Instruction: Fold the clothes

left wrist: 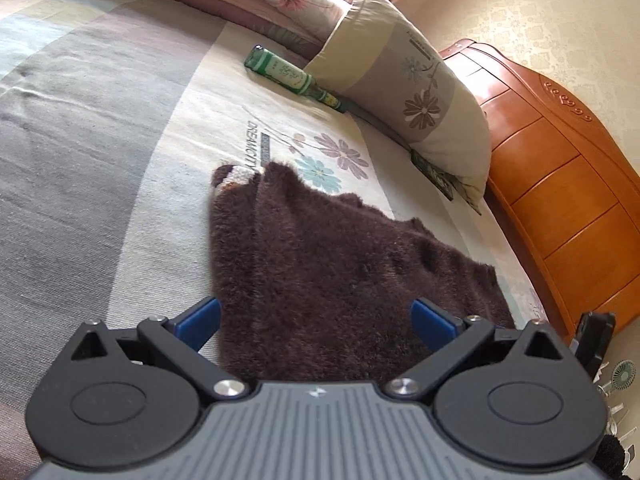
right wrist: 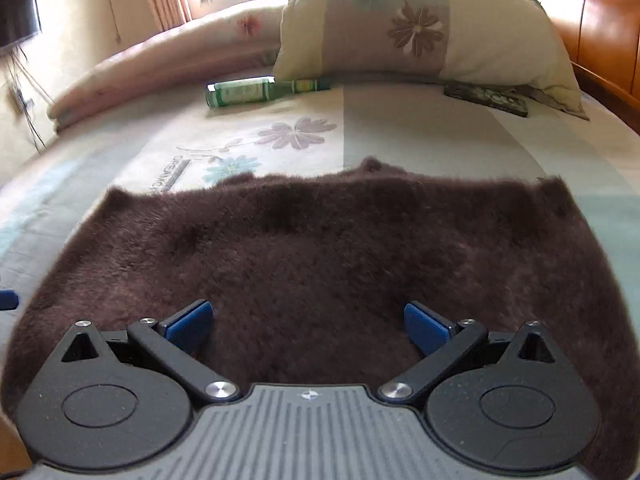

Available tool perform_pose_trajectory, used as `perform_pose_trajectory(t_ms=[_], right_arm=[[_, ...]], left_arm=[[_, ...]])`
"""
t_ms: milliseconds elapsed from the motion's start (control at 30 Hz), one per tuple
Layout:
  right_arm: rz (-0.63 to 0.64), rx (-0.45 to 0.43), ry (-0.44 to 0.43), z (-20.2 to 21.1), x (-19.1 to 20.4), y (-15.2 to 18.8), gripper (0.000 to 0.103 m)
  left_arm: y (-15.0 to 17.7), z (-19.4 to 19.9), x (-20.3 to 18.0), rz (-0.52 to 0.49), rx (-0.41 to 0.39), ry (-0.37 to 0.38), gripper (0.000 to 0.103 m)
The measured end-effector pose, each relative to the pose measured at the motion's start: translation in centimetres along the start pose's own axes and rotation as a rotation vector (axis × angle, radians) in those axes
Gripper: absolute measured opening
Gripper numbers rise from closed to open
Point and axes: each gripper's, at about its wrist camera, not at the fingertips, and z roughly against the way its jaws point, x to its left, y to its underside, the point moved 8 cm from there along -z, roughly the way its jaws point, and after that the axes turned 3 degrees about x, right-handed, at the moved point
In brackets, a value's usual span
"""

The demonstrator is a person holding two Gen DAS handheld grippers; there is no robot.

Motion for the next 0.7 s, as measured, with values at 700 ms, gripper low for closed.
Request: perform_pose_trajectory(t_ms=[700], right_arm=[[-0.079, -0.009, 0.055, 2.5, 0.3, 0.5, 0.103]], left_arm=[[0.3, -0.2, 0.7, 0.018, 0.016, 0.009, 0.101]])
